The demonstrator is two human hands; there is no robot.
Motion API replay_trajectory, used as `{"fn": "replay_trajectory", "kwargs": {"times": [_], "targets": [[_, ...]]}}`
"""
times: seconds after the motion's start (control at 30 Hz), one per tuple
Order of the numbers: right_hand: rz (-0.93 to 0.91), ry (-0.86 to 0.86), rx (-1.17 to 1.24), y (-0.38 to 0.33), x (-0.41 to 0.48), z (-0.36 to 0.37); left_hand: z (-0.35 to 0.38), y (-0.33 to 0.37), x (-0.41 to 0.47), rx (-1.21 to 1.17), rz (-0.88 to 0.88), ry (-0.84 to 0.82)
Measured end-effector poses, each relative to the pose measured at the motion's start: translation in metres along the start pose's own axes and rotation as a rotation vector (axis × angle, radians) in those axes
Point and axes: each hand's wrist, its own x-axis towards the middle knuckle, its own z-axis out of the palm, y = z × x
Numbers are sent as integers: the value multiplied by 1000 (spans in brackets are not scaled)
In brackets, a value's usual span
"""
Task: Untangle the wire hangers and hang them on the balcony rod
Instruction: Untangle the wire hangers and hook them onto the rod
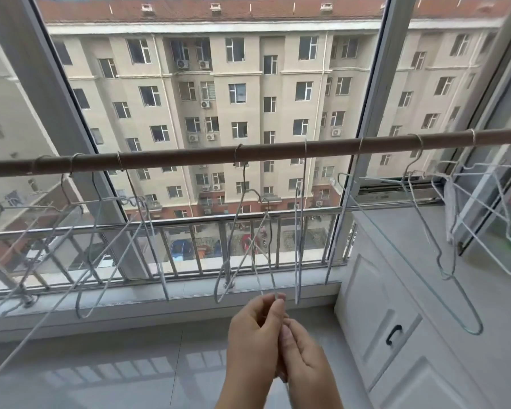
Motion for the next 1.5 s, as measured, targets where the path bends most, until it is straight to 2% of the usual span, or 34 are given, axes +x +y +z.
{"fn": "replay_trajectory", "kwargs": {"times": [0.27,0.63,0.97,1.17,1.5], "targets": [[-143,60,157,-41,13,8,10,50,6,-115,-12,-56],[-147,153,193,-54,41,13,20,63,32,-31,7,-117],[-272,78,233,-75,58,15,19,85,46,-63,77,-68],[-257,96,202,-86,80,17,19,94,65,-72,56,-62],[-120,100,196,-82,107,12,25,91,82,4,14,-66]]}}
